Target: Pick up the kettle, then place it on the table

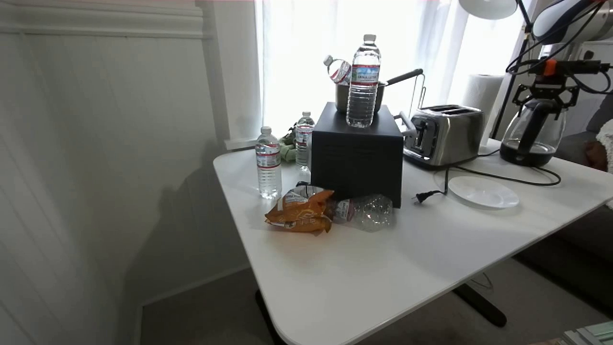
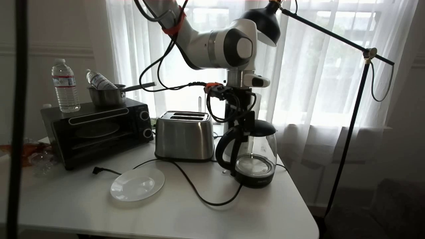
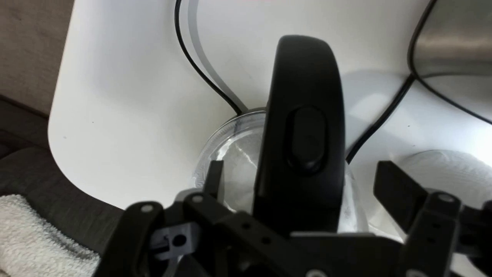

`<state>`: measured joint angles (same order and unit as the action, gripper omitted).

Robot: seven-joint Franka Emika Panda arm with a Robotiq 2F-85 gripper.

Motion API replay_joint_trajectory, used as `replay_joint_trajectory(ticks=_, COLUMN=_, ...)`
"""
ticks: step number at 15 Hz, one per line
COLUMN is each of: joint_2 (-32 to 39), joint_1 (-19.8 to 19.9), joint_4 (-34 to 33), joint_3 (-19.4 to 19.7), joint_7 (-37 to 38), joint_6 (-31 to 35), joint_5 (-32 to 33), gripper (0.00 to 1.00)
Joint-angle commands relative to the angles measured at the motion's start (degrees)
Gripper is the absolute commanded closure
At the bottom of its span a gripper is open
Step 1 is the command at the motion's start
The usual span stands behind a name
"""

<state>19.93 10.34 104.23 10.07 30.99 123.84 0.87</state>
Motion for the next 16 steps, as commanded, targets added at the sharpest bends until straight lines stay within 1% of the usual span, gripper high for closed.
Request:
replay_joint_trajectory(ticks=1, joint_2=1.2, joint_1=-0.8, joint_4=-3.3, joint_3=1.0, joint_7=1.0, joint_6=-4.8, joint_5=-2.2, gripper=0.0)
replay_joint_trajectory(ticks=2, joint_2=1.3, joint_1=-0.8, joint_4=-3.7, joint_3=0.9, joint_7=1.3, joint_6=-5.4, joint_5=-2.5, gripper=0.07)
replay_joint_trajectory(ticks=3, joint_2=1.4, joint_1=-0.7, joint_4=-4.1, joint_3=0.9, joint_7=1.2, joint_6=-6.3, joint_5=-2.8, gripper=0.11)
replay_joint_trajectory(ticks=4, joint_2=1.4, joint_1=-0.7, joint_4=-4.3, joint_3=0.9, joint_7=1.3, joint_6=-6.3, joint_5=-3.0, gripper=0.23)
replay_joint_trajectory(ticks=5, joint_2=1.5, joint_1=-0.8, joint_4=-4.5, joint_3=1.0, joint_7=1.4, joint_6=-6.0, joint_5=-2.8, gripper=0.24)
replay_joint_trajectory(ticks=7, joint_2=1.6, joint_1=-0.7, joint_4=-4.3, joint_3=0.9, joint_7=0.9, joint_6=-5.2, joint_5=-2.6, gripper=0.46)
replay_joint_trajectory(ticks=8, joint_2=1.7, joint_1=-0.8, joint_4=-4.3, joint_3=1.0, joint_7=0.9, joint_6=-5.2, joint_5=-2.5, gripper=0.55)
replay_joint_trajectory(ticks=9, joint_2=1.7, joint_1=-0.7, joint_4=-4.1, joint_3=1.0, joint_7=0.7, joint_6=-5.1, joint_5=-2.4, gripper=0.53)
replay_joint_trajectory(ticks=10, joint_2=1.7, joint_1=-0.7, joint_4=-4.1, joint_3=1.1, joint_7=0.7, joint_6=-4.9, joint_5=-2.4, gripper=0.58)
replay_joint_trajectory(ticks=12, joint_2=1.6, joint_1=-0.5, joint_4=-4.0, joint_3=1.1, joint_7=0.3, joint_6=-4.8, joint_5=-2.8, gripper=0.64)
replay_joint_trajectory(ticks=13, joint_2=1.5, joint_1=-0.5, joint_4=-4.0, joint_3=1.0, joint_7=0.2, joint_6=-4.9, joint_5=-3.0, gripper=0.73)
replay_joint_trajectory(ticks=14, joint_2=1.4, joint_1=-0.5, joint_4=-4.0, joint_3=1.0, joint_7=0.1, joint_6=-4.9, joint_5=-3.0, gripper=0.8)
replay_joint_trajectory(ticks=16, joint_2=1.1, joint_1=-0.5, joint_4=-3.6, joint_3=1.0, joint_7=-0.1, joint_6=-4.7, joint_5=-2.9, gripper=0.8)
